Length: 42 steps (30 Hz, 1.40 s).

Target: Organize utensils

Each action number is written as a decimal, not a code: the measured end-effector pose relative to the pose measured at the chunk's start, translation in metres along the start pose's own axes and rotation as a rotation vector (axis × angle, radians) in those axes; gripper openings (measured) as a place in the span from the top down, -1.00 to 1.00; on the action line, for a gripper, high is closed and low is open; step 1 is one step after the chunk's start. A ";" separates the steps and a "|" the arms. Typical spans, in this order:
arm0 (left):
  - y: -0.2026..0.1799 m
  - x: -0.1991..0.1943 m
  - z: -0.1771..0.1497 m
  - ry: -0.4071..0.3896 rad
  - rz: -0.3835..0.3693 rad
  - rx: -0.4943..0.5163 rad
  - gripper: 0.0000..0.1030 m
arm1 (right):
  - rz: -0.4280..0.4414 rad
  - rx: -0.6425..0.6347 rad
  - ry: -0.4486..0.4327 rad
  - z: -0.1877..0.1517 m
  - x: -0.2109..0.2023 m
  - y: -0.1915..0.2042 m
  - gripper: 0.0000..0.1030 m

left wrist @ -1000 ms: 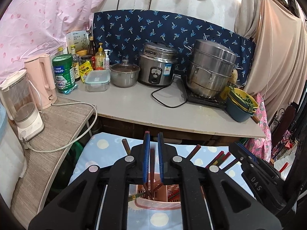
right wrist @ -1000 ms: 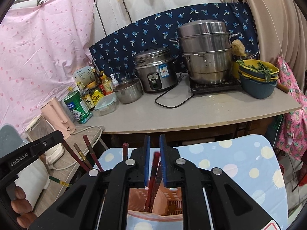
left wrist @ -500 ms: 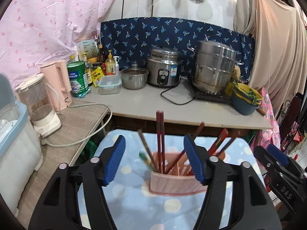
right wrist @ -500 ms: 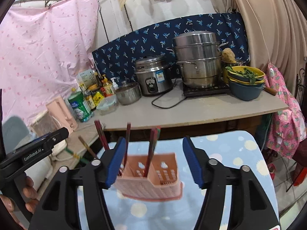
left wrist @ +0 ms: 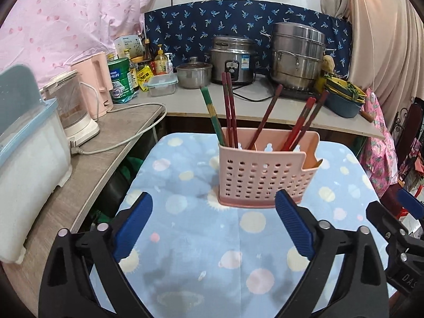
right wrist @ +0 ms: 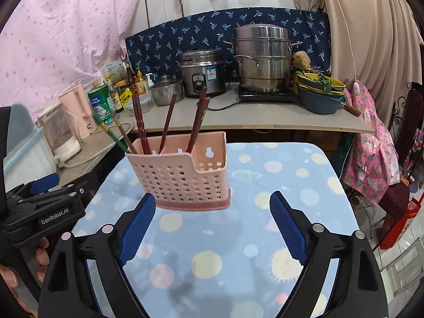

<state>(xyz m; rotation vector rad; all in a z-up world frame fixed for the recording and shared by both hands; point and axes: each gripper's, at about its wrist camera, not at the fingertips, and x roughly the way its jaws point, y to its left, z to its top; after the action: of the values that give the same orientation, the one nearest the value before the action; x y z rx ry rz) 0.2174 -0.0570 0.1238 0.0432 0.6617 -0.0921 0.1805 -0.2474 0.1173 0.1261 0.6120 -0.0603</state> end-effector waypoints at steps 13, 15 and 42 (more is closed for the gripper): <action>-0.003 -0.013 -0.034 0.038 0.013 0.017 -0.86 | -0.010 -0.038 0.048 -0.031 -0.009 0.017 -0.88; -0.004 -0.014 -0.036 0.041 0.016 0.021 -0.86 | -0.012 -0.038 0.046 -0.033 -0.011 0.018 -0.88; -0.003 -0.019 -0.042 0.062 0.036 0.009 -0.86 | -0.029 -0.014 0.065 -0.042 -0.011 0.015 -0.88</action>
<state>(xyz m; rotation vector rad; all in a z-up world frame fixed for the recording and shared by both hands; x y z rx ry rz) 0.1767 -0.0562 0.1022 0.0671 0.7218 -0.0590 0.1488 -0.2264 0.0912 0.1058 0.6793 -0.0797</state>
